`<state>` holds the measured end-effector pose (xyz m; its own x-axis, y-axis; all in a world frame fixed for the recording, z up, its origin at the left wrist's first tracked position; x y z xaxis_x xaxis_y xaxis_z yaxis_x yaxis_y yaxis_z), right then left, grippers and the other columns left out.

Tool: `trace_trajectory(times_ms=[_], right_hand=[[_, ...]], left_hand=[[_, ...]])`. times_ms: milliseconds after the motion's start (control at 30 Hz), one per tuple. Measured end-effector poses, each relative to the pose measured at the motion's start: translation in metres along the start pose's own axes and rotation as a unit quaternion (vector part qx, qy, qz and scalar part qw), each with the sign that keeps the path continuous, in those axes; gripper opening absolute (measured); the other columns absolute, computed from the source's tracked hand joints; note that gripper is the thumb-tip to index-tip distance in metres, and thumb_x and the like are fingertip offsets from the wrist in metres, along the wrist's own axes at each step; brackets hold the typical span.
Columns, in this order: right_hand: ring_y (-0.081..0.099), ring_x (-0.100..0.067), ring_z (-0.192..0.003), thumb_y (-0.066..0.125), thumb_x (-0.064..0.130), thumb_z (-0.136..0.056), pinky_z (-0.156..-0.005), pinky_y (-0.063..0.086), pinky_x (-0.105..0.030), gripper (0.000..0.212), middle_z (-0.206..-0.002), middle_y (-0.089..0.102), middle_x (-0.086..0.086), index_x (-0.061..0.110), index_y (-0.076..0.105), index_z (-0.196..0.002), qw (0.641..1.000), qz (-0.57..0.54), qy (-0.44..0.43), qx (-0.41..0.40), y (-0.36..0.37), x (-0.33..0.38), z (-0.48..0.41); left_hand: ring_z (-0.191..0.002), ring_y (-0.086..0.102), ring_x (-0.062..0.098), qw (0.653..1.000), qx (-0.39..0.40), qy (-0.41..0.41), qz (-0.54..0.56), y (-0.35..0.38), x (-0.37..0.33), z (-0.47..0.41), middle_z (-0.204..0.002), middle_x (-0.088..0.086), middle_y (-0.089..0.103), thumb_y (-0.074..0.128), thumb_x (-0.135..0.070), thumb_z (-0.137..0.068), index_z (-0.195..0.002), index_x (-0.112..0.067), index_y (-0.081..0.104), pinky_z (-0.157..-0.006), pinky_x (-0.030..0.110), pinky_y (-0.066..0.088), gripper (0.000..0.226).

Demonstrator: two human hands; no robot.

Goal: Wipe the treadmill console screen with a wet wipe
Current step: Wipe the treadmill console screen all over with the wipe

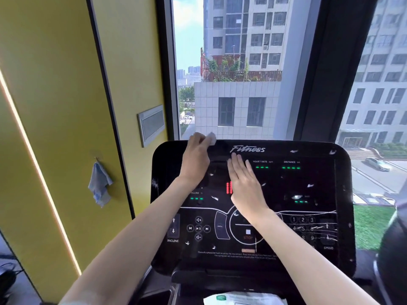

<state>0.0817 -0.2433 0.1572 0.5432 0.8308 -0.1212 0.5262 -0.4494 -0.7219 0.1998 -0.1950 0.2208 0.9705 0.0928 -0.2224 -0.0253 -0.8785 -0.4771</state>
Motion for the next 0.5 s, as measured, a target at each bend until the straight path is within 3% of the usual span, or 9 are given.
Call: trace_trajectory(times_ms=[67, 167, 200, 300, 333, 433, 500], right_hand=[[0.037, -0.033, -0.133, 0.065, -0.013, -0.059, -0.112, 0.026, -0.045, 0.076, -0.142, 0.04, -0.024, -0.008, 0.044, -0.132, 1.0, 0.004, 0.0, -0.002, 0.0, 0.001, 0.0], [0.037, -0.032, -0.134, 0.065, -0.013, -0.06, -0.112, 0.025, -0.045, 0.076, -0.141, 0.042, -0.023, -0.008, 0.044, -0.133, 1.0, 0.011, -0.007, 0.002, -0.001, -0.001, 0.0], [0.036, -0.033, -0.134, 0.064, -0.013, -0.06, -0.112, 0.025, -0.045, 0.076, -0.141, 0.041, -0.023, -0.008, 0.043, -0.133, 1.0, 0.019, -0.012, 0.005, 0.0, -0.001, 0.0], [0.035, -0.035, -0.134, 0.058, -0.016, -0.06, -0.112, 0.026, -0.046, 0.076, -0.143, 0.038, -0.025, -0.009, 0.041, -0.134, 0.999, 0.035, -0.019, 0.011, 0.004, -0.002, 0.001], [0.035, -0.035, -0.134, 0.057, -0.015, -0.06, -0.111, 0.026, -0.046, 0.076, -0.142, 0.038, -0.025, -0.009, 0.042, -0.134, 0.999, 0.038, -0.017, 0.014, 0.005, -0.001, 0.001], [0.039, -0.035, -0.132, 0.064, -0.012, -0.056, -0.111, 0.027, -0.047, 0.078, -0.138, 0.044, -0.025, -0.009, 0.045, -0.131, 0.998, 0.05, -0.015, 0.024, 0.007, -0.001, 0.0], [0.035, -0.035, -0.134, 0.061, -0.014, -0.059, -0.111, 0.027, -0.047, 0.078, -0.141, 0.04, -0.025, -0.009, 0.041, -0.134, 0.998, 0.057, -0.019, 0.029, 0.007, -0.002, 0.0]], left_hand=[[-0.081, 0.049, 0.026, 1.0, 0.007, 0.019, -0.001, 0.003, -0.013, 0.001, -0.088, 0.011, 0.051, 0.054, 0.024, -0.069, -0.1, -0.004, 0.061, -0.06, 0.039, 0.052, 0.042], [-0.09, 0.046, 0.025, 0.97, 0.131, 0.197, -0.049, 0.018, -0.038, 0.012, -0.096, 0.01, 0.049, 0.054, 0.02, -0.066, -0.106, -0.004, 0.056, -0.054, 0.039, 0.052, 0.047], [-0.089, 0.046, 0.024, 0.973, 0.125, 0.188, -0.052, 0.017, -0.031, 0.006, -0.096, 0.01, 0.049, 0.055, 0.02, -0.065, -0.104, -0.005, 0.055, -0.054, 0.039, 0.051, 0.047], [-0.084, 0.045, 0.022, 0.999, 0.037, 0.028, -0.009, 0.003, -0.011, -0.008, -0.091, 0.009, 0.047, 0.054, 0.021, -0.068, -0.099, -0.007, 0.056, -0.057, 0.033, 0.05, 0.042], [-0.084, 0.046, 0.024, 0.998, 0.048, 0.045, -0.006, 0.006, -0.018, -0.007, -0.091, 0.01, 0.047, 0.053, 0.021, -0.068, -0.101, -0.005, 0.057, -0.058, 0.034, 0.05, 0.042], [-0.087, 0.048, 0.028, 0.962, 0.148, 0.228, -0.034, 0.019, -0.044, 0.007, -0.094, 0.013, 0.049, 0.051, 0.021, -0.063, -0.106, -0.001, 0.056, -0.052, 0.035, 0.049, 0.048], [-0.086, 0.046, 0.025, 0.972, 0.139, 0.186, -0.024, 0.015, -0.031, -0.005, -0.094, 0.011, 0.049, 0.051, 0.021, -0.063, -0.105, -0.003, 0.056, -0.052, 0.035, 0.048, 0.048]])
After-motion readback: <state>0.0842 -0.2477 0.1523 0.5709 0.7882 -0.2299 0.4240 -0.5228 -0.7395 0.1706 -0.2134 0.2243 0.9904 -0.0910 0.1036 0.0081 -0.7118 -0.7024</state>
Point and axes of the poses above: each hand's wrist, its own z-axis away from the middle knuckle, its own y-axis out of the palm, x = y × z, the point moved 7 cm from there along -z, towards the middle knuckle
